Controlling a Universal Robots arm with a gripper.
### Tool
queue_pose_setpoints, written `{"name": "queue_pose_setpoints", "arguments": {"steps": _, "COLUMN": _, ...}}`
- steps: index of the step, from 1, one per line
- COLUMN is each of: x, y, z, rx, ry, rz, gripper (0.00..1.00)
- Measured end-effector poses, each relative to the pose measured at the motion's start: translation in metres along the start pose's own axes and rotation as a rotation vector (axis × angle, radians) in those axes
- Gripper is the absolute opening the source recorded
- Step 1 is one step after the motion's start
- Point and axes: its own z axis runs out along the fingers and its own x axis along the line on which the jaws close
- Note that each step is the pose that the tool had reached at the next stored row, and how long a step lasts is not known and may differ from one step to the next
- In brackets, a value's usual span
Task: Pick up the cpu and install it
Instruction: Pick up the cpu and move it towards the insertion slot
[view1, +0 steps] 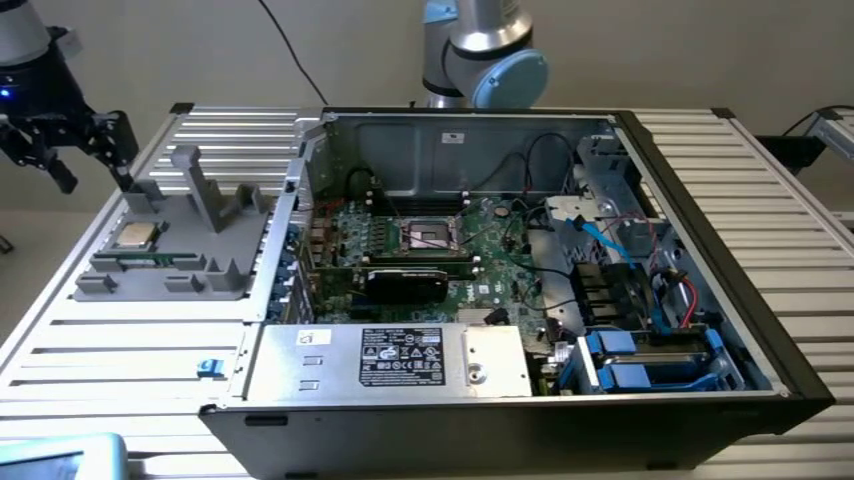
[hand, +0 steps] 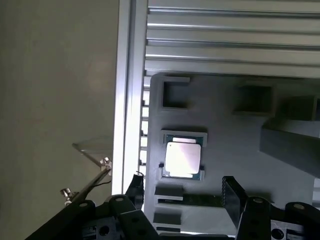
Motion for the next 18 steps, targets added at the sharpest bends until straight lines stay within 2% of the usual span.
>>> {"name": "queue_pose_setpoints", "arguments": {"steps": 18, "x": -0.003, "y": -0.0005, "z": 0.0328, "rx": 0.0, "ry": -0.0001, "rz": 0.0, "gripper": 0.74}}
